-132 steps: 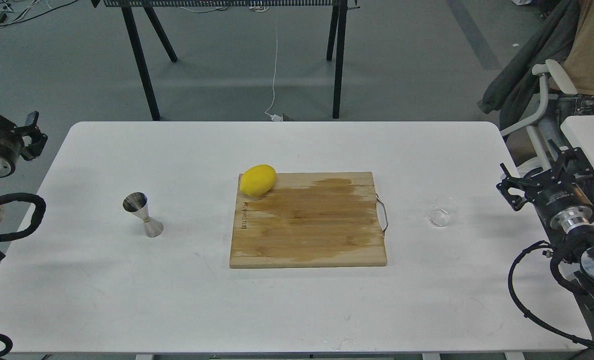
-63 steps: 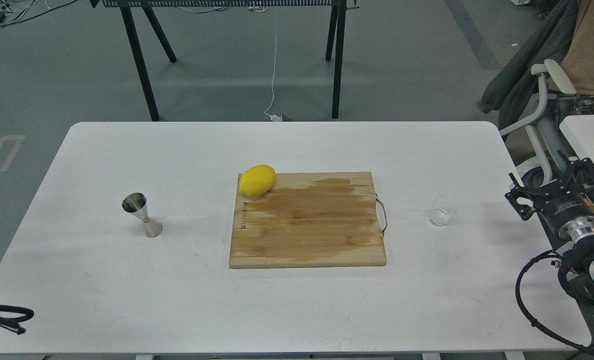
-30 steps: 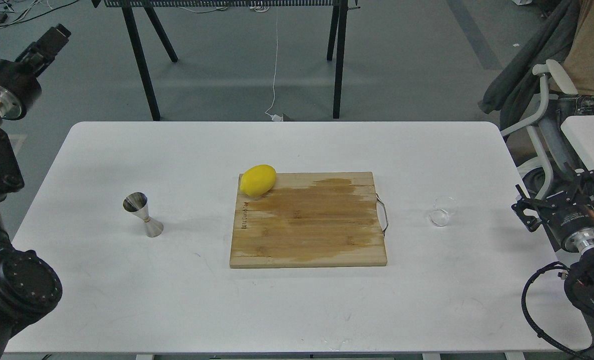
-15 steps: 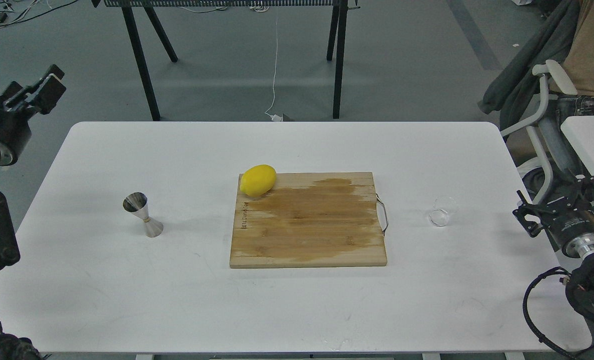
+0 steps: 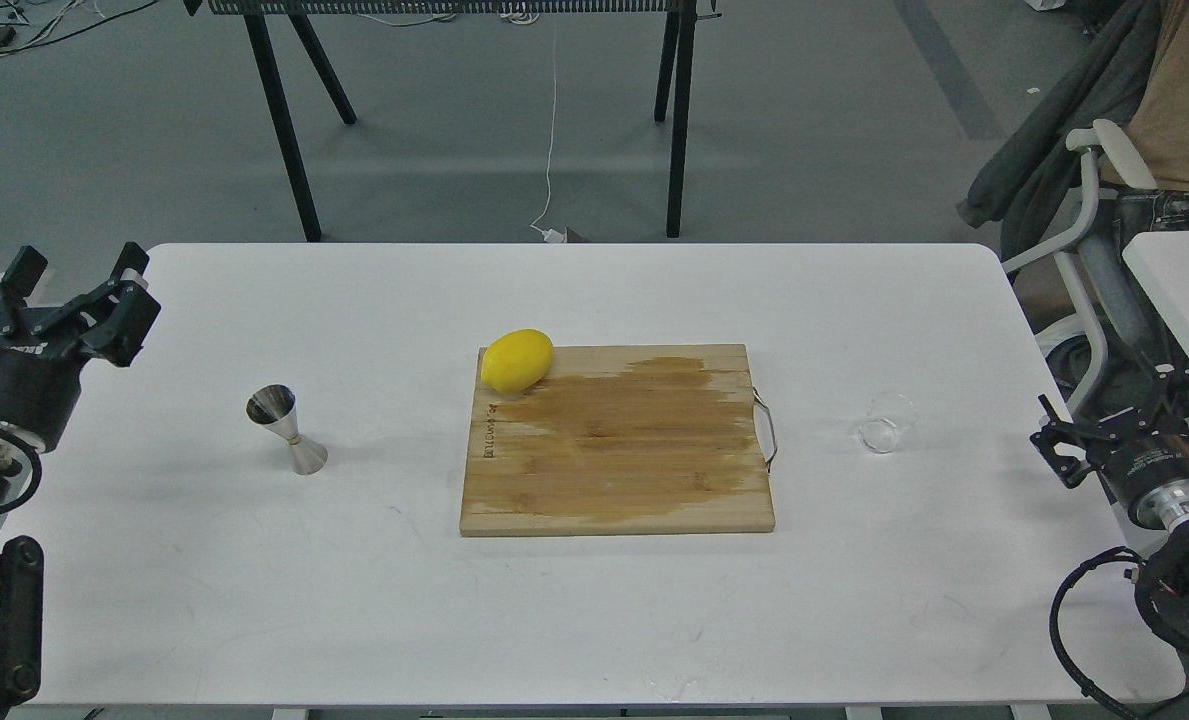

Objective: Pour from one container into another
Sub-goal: 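Move the left gripper toward the metal jigger beside the board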

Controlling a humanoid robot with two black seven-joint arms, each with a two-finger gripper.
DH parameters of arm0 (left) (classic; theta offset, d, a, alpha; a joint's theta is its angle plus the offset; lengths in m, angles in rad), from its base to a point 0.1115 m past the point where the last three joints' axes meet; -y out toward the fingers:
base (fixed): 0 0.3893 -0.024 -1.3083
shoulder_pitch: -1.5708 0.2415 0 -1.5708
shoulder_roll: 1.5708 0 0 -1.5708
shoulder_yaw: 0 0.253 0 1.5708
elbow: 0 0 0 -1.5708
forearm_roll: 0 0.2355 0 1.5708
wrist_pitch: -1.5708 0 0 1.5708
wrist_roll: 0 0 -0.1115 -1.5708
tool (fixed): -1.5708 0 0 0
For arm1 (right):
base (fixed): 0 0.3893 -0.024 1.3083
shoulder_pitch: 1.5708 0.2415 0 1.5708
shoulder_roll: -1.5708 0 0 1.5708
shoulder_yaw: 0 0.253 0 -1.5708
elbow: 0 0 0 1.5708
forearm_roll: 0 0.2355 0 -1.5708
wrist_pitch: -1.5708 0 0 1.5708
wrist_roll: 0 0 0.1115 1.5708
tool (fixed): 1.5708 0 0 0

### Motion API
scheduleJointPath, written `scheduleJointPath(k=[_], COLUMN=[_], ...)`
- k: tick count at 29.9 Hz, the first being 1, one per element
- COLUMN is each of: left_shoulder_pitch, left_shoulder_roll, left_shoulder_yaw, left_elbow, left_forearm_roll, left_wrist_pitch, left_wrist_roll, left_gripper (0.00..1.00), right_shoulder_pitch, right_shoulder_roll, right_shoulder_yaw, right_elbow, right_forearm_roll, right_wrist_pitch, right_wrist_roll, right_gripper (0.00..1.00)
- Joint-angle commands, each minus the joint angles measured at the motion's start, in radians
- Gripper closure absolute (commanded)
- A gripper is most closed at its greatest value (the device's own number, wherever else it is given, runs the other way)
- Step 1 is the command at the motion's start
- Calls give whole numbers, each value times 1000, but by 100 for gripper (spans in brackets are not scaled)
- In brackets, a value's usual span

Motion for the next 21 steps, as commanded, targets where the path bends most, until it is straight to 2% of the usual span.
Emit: scheduleJointPath(k=[1, 4, 9, 15, 21], left_shoulder_pitch=[66, 117, 195, 218, 223], left_shoulder_roll=[20, 14, 8, -31, -78], left_shoulder_yaw=[19, 31, 85, 172, 204], left_elbow=[-1, -1, -1, -12, -46], left_forearm_roll=[1, 1, -1, 2, 18], left_wrist_pitch=[40, 73, 129, 181, 190], left_wrist_roll=[0, 0, 0, 0, 0], left_gripper=[0, 0, 0, 0, 0], right_shoulder_pitch=[-2, -2, -4, -4, -4], right_shoulder_roll=[-1, -1, -1, -1, -3], right_shoulder_yaw=[2, 0, 0, 0, 0], right_elbow=[0, 0, 0, 0, -1], right_forearm_roll=[0, 0, 0, 0, 0], right_wrist_pitch=[0, 0, 0, 0, 0], right_wrist_roll=[2, 18, 20, 22, 22], right_gripper=[0, 0, 0, 0, 0])
